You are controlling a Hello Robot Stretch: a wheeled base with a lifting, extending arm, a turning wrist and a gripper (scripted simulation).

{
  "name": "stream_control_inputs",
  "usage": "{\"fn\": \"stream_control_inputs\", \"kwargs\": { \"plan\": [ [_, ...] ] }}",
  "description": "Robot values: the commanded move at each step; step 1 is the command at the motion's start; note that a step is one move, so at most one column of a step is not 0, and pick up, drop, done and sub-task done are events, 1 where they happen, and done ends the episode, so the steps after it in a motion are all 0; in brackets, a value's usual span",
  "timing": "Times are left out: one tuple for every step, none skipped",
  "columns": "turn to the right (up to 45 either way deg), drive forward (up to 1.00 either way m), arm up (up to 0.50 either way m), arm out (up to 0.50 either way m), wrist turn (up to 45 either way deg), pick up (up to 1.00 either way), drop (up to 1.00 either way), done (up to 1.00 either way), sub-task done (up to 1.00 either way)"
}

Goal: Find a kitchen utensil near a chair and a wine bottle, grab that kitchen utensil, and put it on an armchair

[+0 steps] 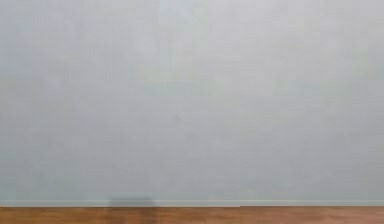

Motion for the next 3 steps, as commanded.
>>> {"fn": "stream_control_inputs", "kwargs": {
  "plan": [
    [-30.0, 0.00, 0.00, 0.00, 0.0, 0.00, 0.00, 0.00, 0.00],
    [0.0, 0.25, 0.00, 0.00, 0.0, 0.00, 0.00, 0.00, 0.00],
    [-45.0, 0.00, 0.00, 0.00, 0.0, 0.00, 0.00, 0.00, 0.00]
  ]
}}
